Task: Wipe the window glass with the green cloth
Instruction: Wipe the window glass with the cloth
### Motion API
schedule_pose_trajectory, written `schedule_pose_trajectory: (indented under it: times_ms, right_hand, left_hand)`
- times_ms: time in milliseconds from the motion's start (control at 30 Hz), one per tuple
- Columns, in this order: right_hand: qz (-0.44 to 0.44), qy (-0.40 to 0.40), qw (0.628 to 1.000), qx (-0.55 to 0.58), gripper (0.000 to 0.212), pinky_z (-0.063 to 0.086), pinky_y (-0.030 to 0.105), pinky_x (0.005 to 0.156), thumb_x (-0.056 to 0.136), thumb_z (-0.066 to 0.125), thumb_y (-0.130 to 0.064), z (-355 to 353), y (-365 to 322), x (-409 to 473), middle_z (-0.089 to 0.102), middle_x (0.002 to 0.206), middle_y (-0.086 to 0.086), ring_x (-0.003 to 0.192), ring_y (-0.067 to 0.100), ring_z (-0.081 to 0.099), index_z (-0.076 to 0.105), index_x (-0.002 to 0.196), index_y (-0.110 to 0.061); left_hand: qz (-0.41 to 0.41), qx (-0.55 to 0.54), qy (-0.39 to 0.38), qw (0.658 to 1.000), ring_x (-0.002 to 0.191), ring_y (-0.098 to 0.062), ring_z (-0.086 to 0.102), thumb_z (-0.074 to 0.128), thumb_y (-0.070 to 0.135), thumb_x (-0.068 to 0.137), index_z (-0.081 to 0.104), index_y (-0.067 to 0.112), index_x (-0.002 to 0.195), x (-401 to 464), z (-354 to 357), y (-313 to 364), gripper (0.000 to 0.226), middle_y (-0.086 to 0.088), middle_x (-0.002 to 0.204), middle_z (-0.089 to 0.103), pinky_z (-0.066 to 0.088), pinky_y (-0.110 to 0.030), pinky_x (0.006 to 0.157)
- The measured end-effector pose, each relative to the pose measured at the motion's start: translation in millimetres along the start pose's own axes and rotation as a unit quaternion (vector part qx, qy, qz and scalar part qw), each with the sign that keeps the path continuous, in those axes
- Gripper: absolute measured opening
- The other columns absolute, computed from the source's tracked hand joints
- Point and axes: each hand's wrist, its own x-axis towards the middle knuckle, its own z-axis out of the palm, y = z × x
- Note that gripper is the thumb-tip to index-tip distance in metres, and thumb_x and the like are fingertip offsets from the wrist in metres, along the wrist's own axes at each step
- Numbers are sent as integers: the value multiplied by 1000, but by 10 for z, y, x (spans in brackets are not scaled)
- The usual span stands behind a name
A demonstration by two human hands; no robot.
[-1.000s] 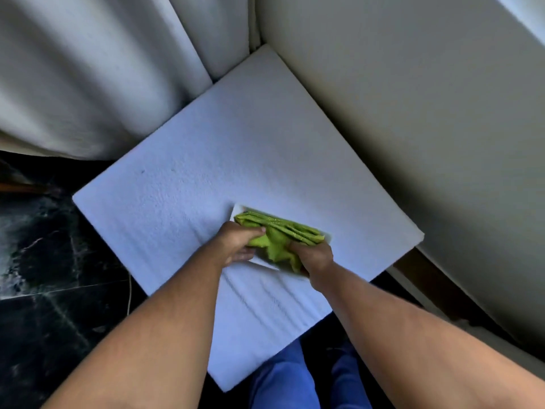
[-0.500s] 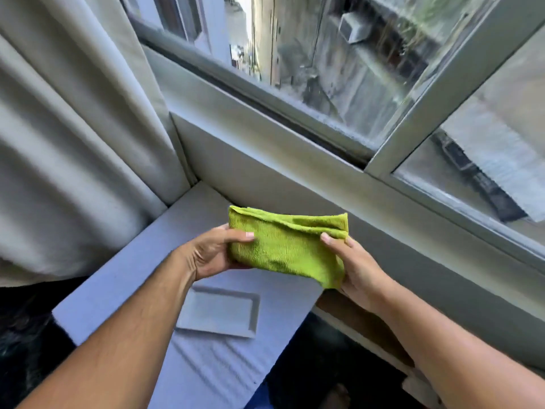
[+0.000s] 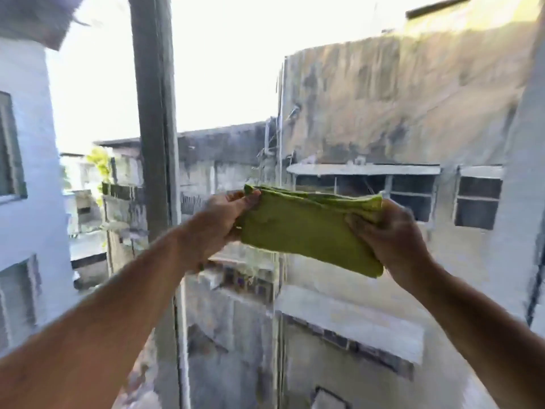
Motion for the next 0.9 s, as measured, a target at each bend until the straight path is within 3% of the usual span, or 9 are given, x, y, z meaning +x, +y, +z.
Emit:
schedule_pose_trajectory:
  times_ms: [100,200,300,367,467,533,633,733,900]
  right_hand:
    - [-147,118,966,-175,21,42,32,59,71,71,-33,-389,-253,561,66,73,6,67,18,55,64,83,-16]
    - [-295,148,882,-336,30,51,34,71,78,70,-16,-490,-232,847,69,94,9,83,28,65,64,107,-14]
    - [-501,108,677,-528,51,48,53,106,97,52,-8,-424,-77,984,53,146,21,131,42,54,48,146,-19]
    - [-622,2,541,-566,47,44,51,111,105,43,-10,-370,-41,1053,47,153,13,141,34,45,42,150,-23]
    - [-654,-79,460,-595,50,49,44,108,95,59,-7,-309,-104,1186,56,147,8,136,29,53,54,143,-18]
    - [-644,-95,443,-617,51,42,46,115,92,57,-11,-305,-136,1222,54,148,11,137,31,51,53,143,-14]
    - [-617,-104,468,-625,51,21,43,123,97,44,-20,-287,-105,1196,47,154,13,143,33,43,47,147,-13]
    - [-570,-103,545,-606,53,21,44,125,98,37,-25,-191,11,1110,40,158,12,148,32,35,43,150,-14]
    - [-500,-63,647,-572,69,32,50,120,88,48,-32,-454,298,1120,38,158,15,148,34,32,36,152,-10]
  left_hand:
    - [75,61,-19,995,68,-11,76,60,23,99,70,15,92,383,364,583,14,6,72,77,62,-29,54]
    - [104,104,-4,989,79,-17,76,63,26,99,70,16,98,611,577,772,12,1,85,77,63,-30,59]
    - [107,128,23,986,90,-25,74,64,25,98,70,12,103,688,665,721,16,-7,95,74,64,-32,60]
    - [117,152,30,981,94,-30,74,66,25,97,70,6,108,687,650,707,22,-10,97,74,65,-35,63]
    - [260,275,75,923,74,-20,76,72,29,91,74,9,98,686,601,794,21,0,83,76,60,-24,53]
    - [415,437,154,783,73,-9,74,67,45,93,74,18,102,702,536,903,30,7,86,77,57,-21,61]
    - [487,620,235,568,119,-27,66,50,44,99,61,21,133,897,369,1001,42,-6,132,68,54,-43,96]
    - [405,719,220,520,151,-38,28,37,51,102,35,24,156,1126,260,935,61,-15,165,29,24,-60,121]
    - [430,709,226,510,155,-35,19,19,60,102,25,30,159,1287,157,833,64,-12,169,20,14,-61,123]
